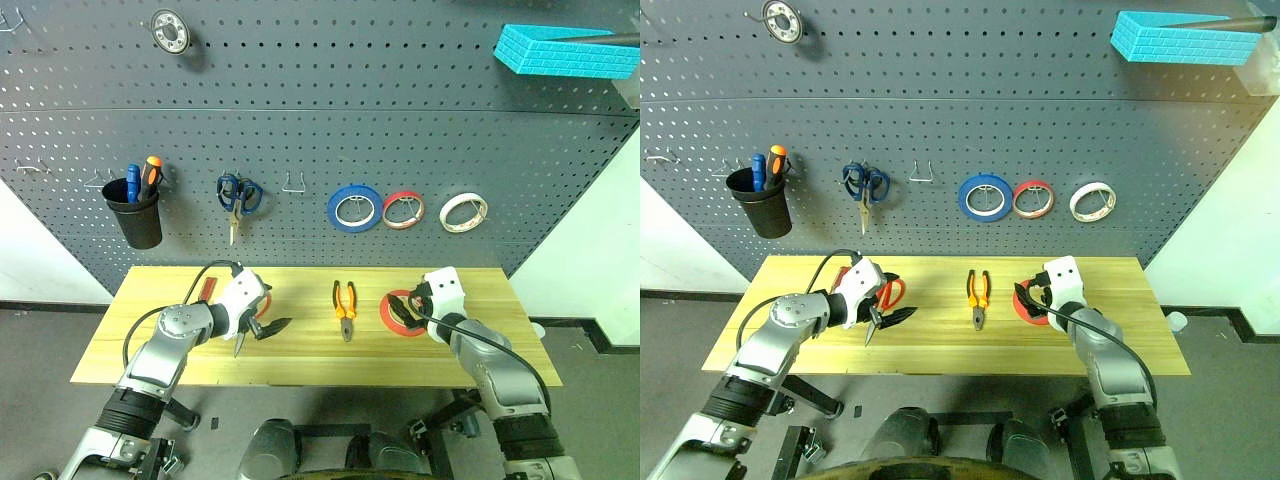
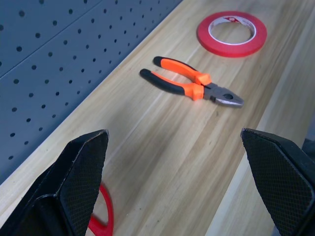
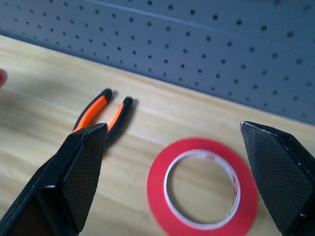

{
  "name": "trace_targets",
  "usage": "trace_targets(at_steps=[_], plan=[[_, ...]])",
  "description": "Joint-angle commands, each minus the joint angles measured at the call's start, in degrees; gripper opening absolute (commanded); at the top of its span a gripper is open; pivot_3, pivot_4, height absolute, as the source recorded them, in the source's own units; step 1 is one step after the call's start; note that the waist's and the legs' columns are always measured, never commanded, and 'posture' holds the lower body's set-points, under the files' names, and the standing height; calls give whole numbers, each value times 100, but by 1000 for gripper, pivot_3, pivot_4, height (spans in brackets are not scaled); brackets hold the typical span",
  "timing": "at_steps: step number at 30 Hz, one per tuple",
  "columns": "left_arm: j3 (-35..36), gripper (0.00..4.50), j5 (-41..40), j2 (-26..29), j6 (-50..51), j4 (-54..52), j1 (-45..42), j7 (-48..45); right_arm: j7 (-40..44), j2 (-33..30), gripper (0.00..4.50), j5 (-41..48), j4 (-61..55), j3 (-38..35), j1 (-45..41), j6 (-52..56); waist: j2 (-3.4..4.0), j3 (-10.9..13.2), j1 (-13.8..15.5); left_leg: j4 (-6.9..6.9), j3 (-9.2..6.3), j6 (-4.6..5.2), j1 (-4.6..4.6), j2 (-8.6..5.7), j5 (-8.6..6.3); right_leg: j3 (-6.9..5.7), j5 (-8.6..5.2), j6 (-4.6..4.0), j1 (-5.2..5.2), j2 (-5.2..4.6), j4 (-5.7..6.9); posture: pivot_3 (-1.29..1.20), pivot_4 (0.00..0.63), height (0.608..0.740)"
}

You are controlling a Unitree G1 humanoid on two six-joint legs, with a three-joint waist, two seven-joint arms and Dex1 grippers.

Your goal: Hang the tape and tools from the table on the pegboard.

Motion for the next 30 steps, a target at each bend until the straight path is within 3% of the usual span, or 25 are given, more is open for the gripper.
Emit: trace_targets(at_steps=[1, 12, 18, 30], plan=[[105, 4500, -182, -7, 184, -468, -104, -6, 67, -30, 4487, -93, 309, 47, -497, -77, -1, 4, -3, 0, 0, 0, -1, 0, 0, 0, 0, 0, 0, 0, 0, 364, 20, 677], [-249, 4500, -129, -104, 522, -754, -306, -52, 92, 25, 4487, -612, 1848, 446, -1360, -316, 10, 225, -37, 1, 6, 2, -20, -5, 2, 10, -10, -16, -29, 1, 23, 344, 116, 677], [-298, 4500, -177, -34, 799, -1198, 42, 18, 193, 56, 4487, -741, 1928, 631, -1140, -59, 2, 464, -80, 2, 6, 3, -30, -4, 2, 17, -14, -23, -47, 1, 39, 349, 163, 677], [-252, 4500, -215, 74, 1138, -1685, 480, 167, 537, 111, 4487, -779, 2061, 870, -1073, 341, 4, 709, -289, 7, 4, 3, -30, -3, 3, 17, -17, -22, -48, -2, 44, 366, 190, 677]])
